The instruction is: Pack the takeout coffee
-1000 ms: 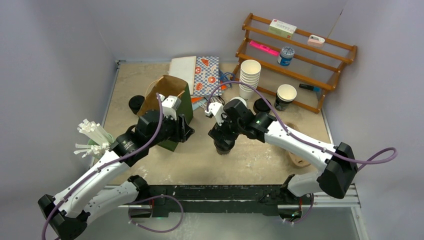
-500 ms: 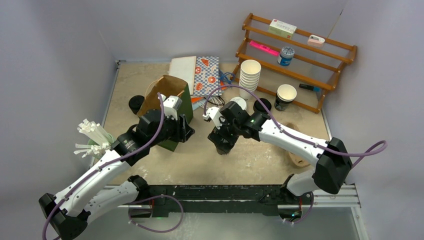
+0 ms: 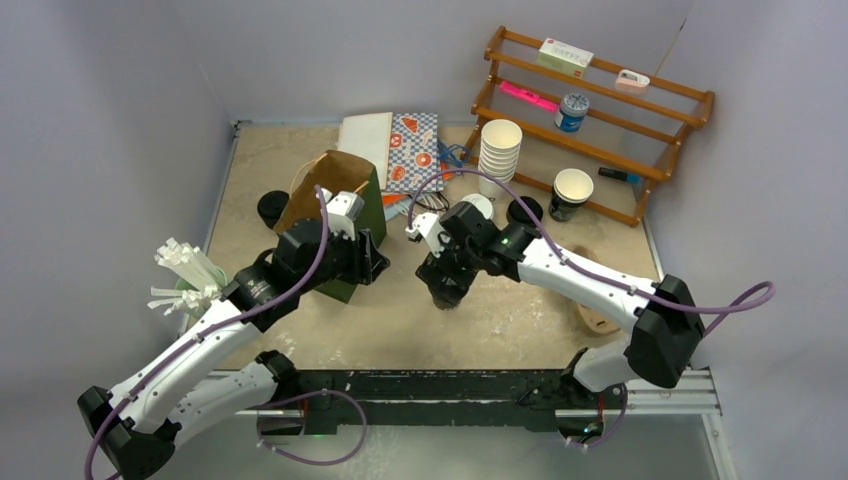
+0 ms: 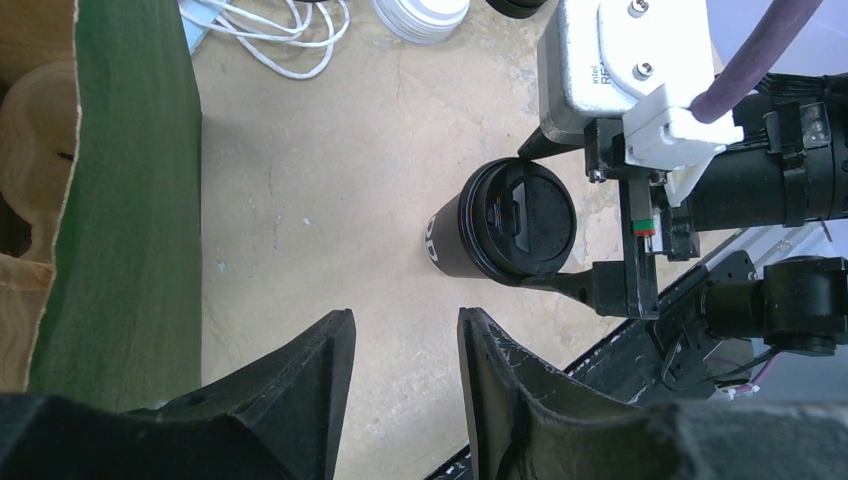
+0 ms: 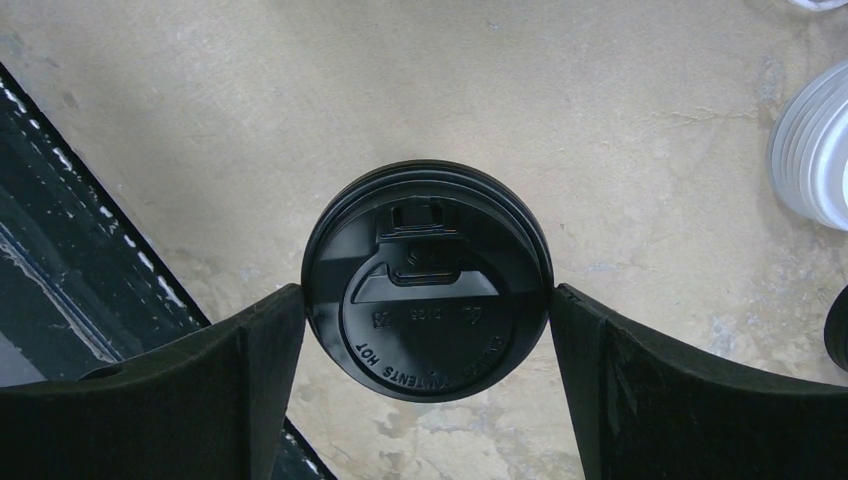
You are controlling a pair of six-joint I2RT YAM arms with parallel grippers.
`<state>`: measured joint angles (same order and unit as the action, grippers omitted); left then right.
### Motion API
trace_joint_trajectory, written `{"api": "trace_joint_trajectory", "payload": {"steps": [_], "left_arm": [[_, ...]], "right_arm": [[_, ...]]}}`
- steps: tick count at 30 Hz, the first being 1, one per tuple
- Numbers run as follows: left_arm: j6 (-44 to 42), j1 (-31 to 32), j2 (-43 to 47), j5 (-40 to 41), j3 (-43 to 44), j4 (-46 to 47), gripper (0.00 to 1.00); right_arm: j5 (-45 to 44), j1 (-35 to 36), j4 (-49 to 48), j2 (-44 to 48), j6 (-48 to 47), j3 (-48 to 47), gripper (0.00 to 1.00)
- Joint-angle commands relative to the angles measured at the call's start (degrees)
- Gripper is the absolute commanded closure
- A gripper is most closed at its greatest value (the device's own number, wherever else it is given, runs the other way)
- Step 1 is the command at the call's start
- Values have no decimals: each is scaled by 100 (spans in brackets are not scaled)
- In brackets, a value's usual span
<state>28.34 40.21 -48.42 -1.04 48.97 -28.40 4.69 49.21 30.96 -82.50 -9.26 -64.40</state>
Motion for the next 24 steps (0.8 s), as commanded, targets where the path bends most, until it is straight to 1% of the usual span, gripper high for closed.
{"api": "trace_joint_trajectory", "payload": {"steps": [1,5,7,8,12,18,24], "left_arm": [[-50,14,-9,-44,200,72,55],[-58,14,-18,-45,200,72,55],[-67,16,-25,-43,198,77,55],[-68,18,-26,-45,205,72,55],[-82,17,-25,-42,207,58,55],[-81,16,-33,-37,207,70,55],[-74,14,-53,-46,207,89,55]], "right_arm": [[157,23,135,-62,66,-228,10],[195,19,169,-119,84,-267,9],[269,19,218,-162,78,-304,16],[285,15,244,-187,78,-316,17],[202,17,237,-247,75,-310,16],[164,26,287,-306,73,-290,19],[161,18,320,-310,157,-172,17]]}}
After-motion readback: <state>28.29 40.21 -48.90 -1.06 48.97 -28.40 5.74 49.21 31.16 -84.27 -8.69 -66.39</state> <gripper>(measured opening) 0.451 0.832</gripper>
